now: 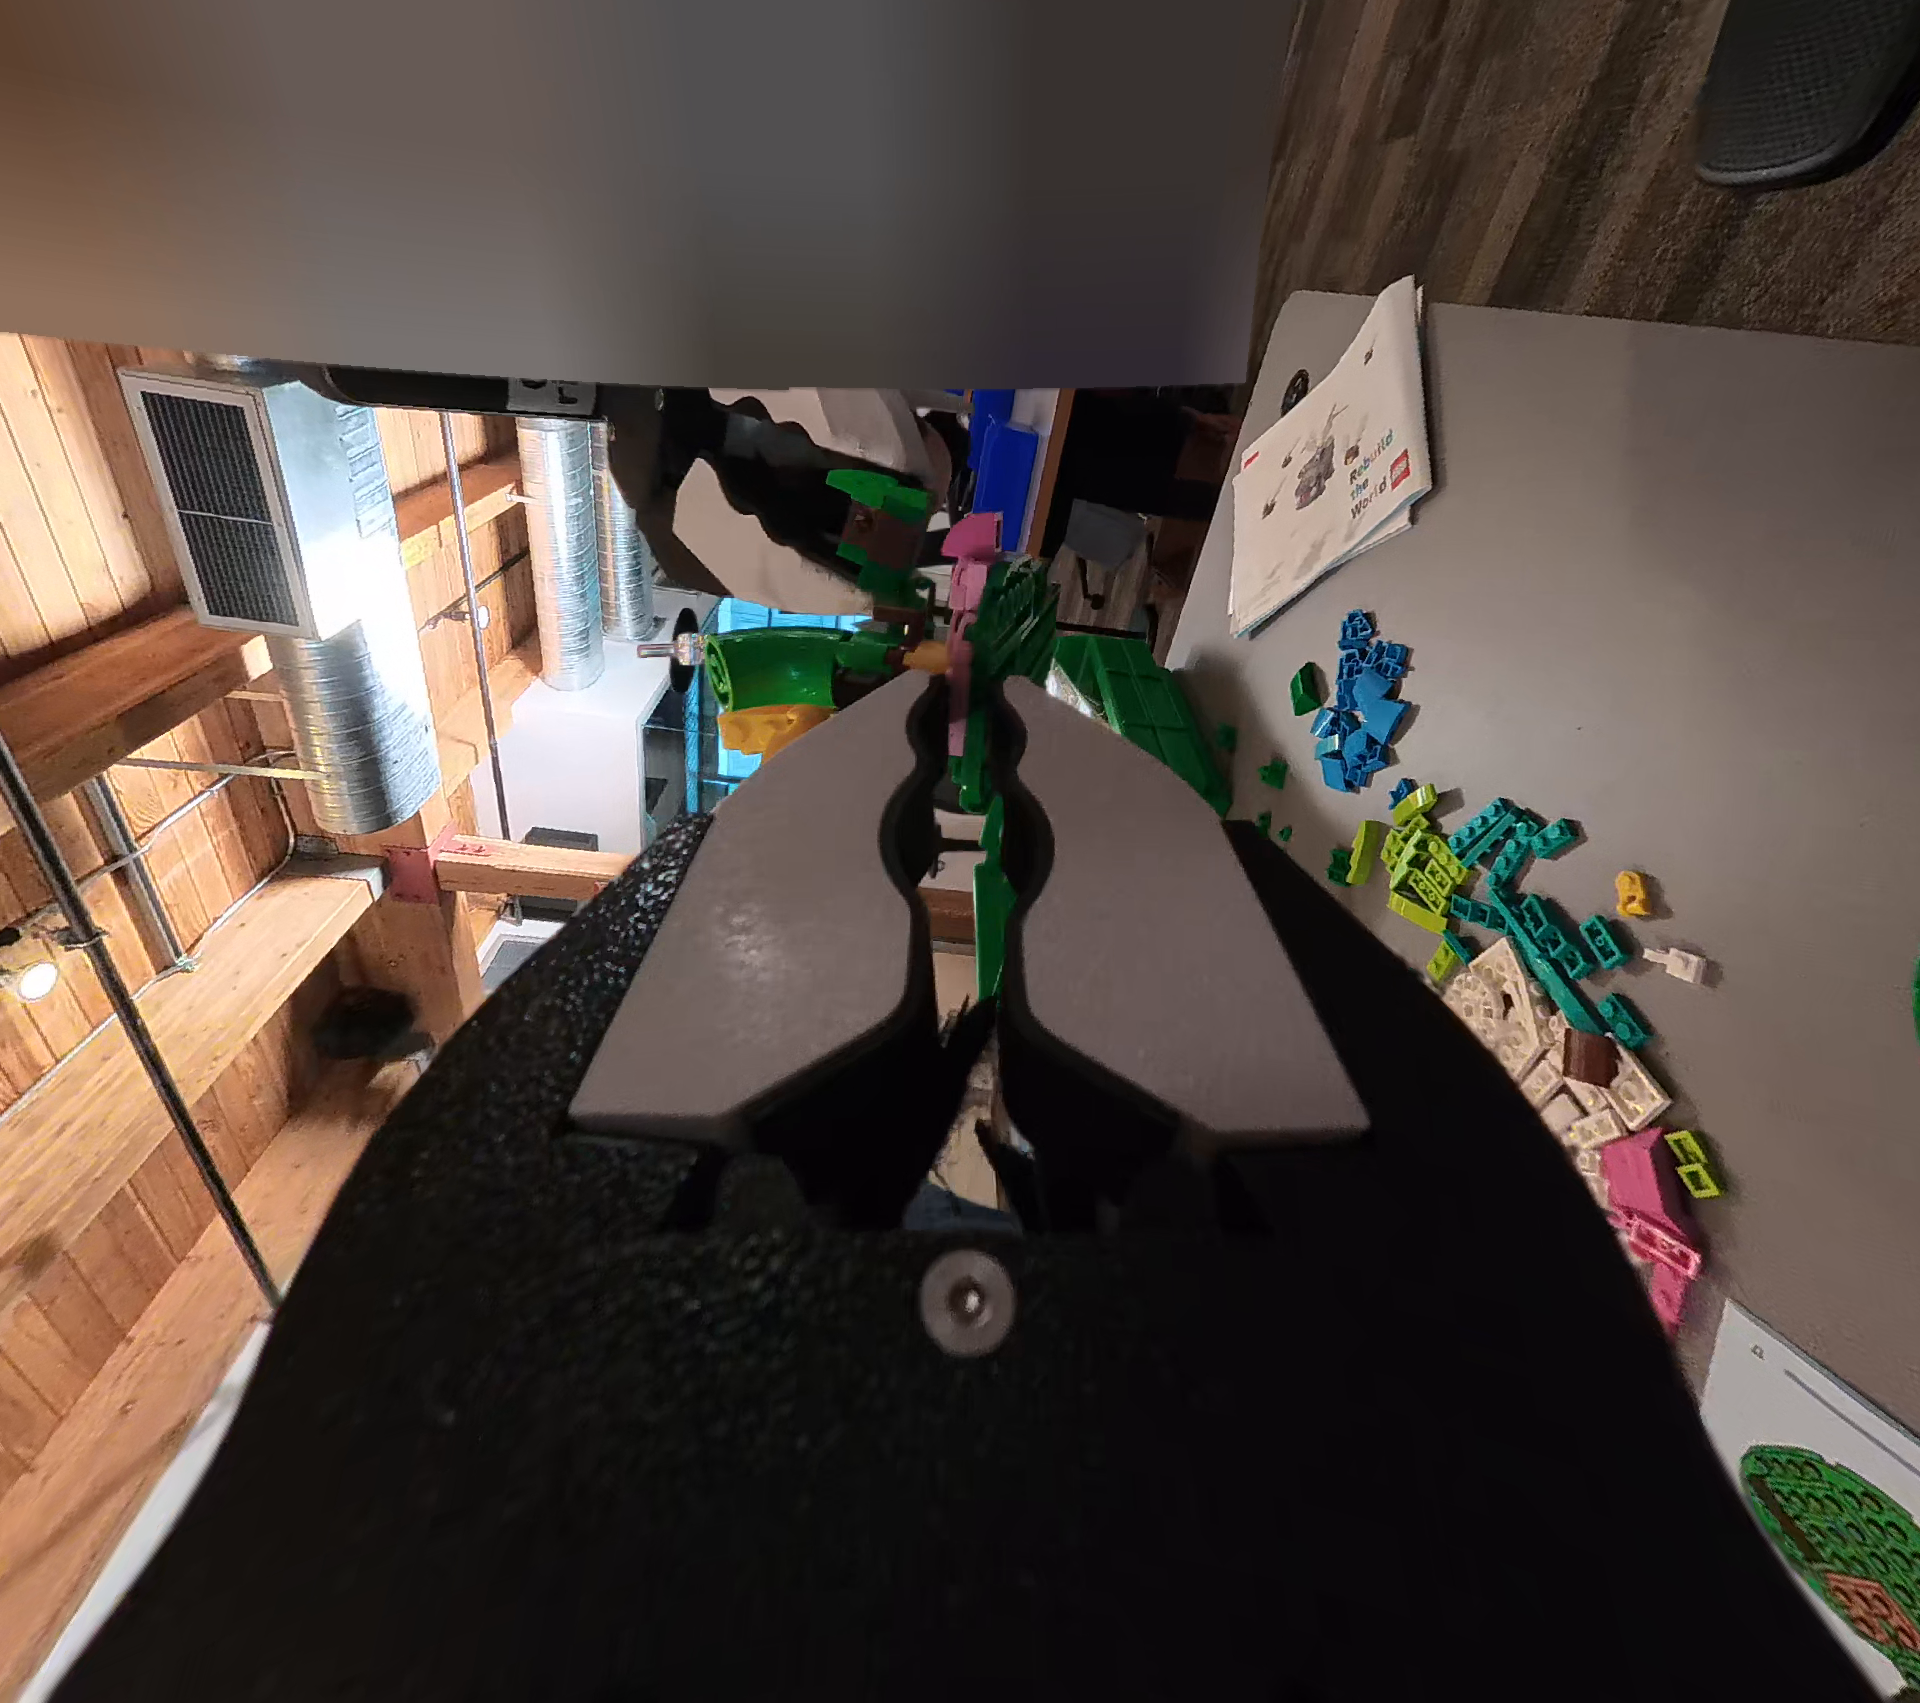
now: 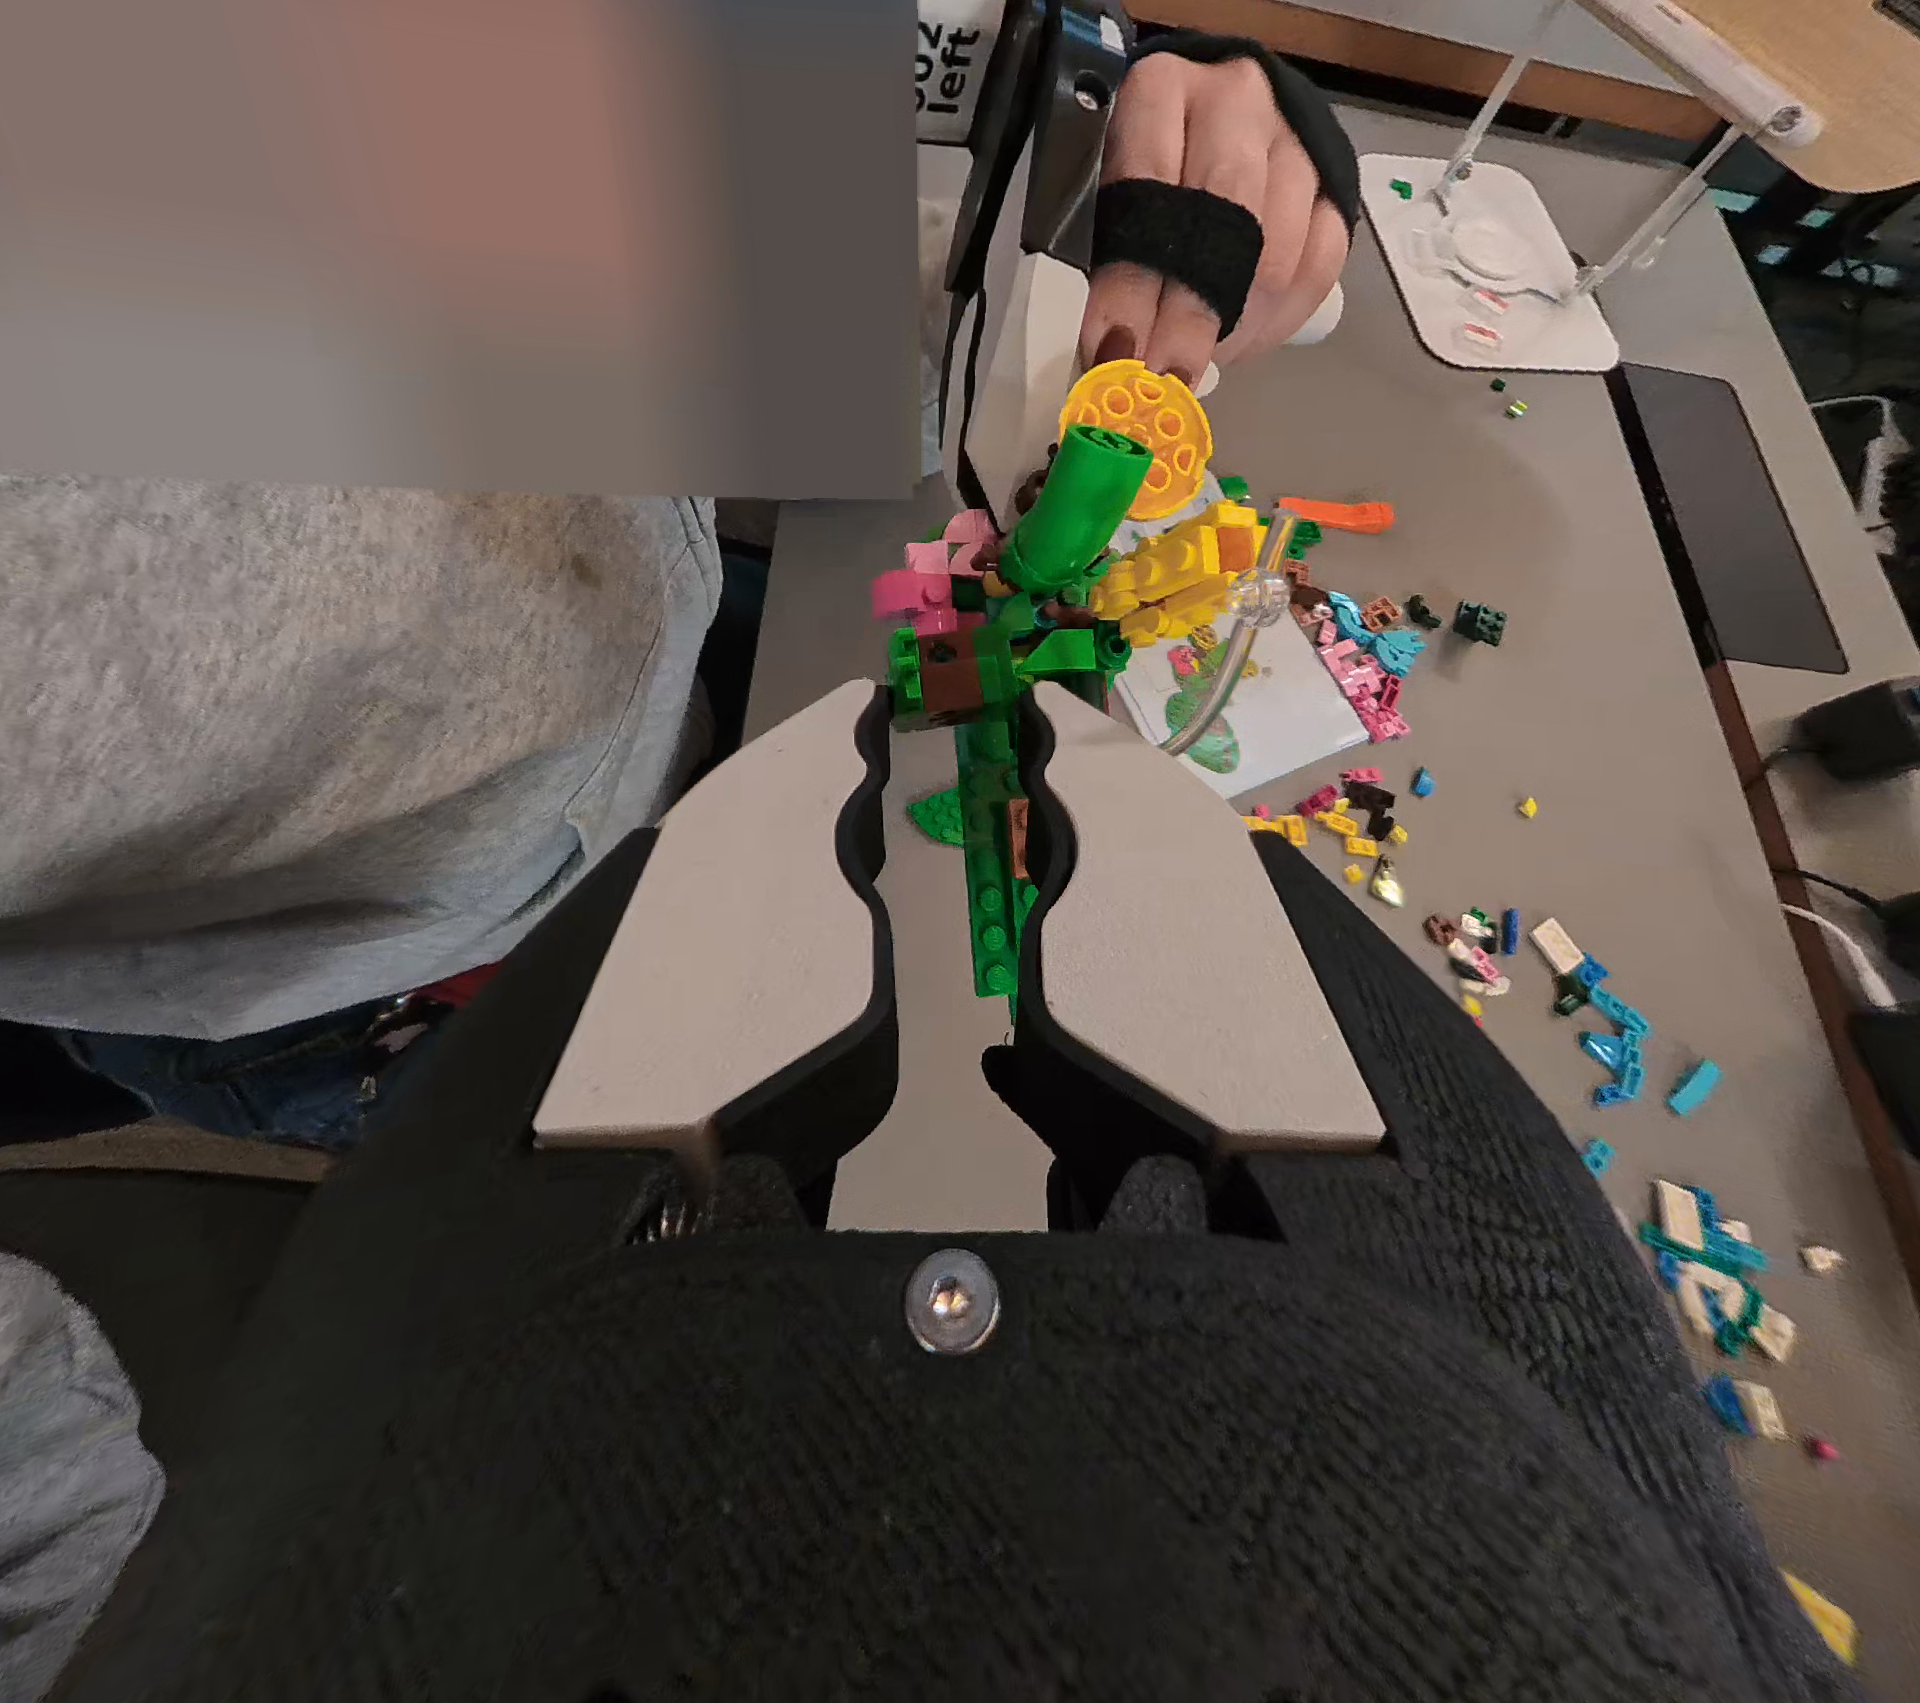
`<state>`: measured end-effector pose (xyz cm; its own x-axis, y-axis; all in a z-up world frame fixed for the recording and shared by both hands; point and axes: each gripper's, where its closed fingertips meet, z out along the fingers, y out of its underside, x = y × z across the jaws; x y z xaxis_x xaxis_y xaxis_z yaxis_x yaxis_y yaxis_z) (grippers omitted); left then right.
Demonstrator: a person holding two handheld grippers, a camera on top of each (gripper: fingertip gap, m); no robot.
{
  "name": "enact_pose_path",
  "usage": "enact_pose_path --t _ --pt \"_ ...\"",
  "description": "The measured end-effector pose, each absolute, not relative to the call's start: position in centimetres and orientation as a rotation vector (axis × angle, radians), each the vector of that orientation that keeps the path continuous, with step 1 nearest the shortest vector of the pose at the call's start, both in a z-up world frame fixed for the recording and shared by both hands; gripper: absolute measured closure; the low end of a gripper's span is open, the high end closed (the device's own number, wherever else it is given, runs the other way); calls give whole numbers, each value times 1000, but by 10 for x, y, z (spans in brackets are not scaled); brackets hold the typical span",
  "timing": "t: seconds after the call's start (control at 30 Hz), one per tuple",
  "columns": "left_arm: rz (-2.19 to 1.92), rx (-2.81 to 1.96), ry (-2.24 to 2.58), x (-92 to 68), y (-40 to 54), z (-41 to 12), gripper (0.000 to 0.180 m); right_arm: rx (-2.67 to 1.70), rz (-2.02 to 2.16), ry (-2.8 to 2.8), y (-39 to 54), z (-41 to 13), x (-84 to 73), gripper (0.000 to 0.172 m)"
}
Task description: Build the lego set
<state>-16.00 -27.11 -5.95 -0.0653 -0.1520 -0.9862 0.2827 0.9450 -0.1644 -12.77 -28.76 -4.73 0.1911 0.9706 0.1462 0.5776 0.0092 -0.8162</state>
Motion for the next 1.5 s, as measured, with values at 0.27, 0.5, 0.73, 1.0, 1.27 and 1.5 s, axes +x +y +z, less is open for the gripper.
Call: enact_pose_path --t 0.27,0.5,0.73,1.0,1.27,1.5 --pt "-381 96 1586 -162 -270 -57 174 -1689 595 -1483 -286 -49 -125 150" --pt "-404 114 1574 -164 -274 -54 175 -1715 696 -1463 -289 -48 -127 150" --pt "-389 143 1572 -164 -279 -56 175 -1770 761 -1473 -291 -49 -130 150" --pt "-385 160 1535 -165 -281 -52 175 -1830 676 -1515 -289 -45 -130 150" --pt "-389 170 1521 -165 -282 -52 175 -1894 593 -1565 -291 -48 -129 150" --pt "-394 169 1513 -164 -282 -52 175 -1903 537 -1574 -290 -47 -129 150"
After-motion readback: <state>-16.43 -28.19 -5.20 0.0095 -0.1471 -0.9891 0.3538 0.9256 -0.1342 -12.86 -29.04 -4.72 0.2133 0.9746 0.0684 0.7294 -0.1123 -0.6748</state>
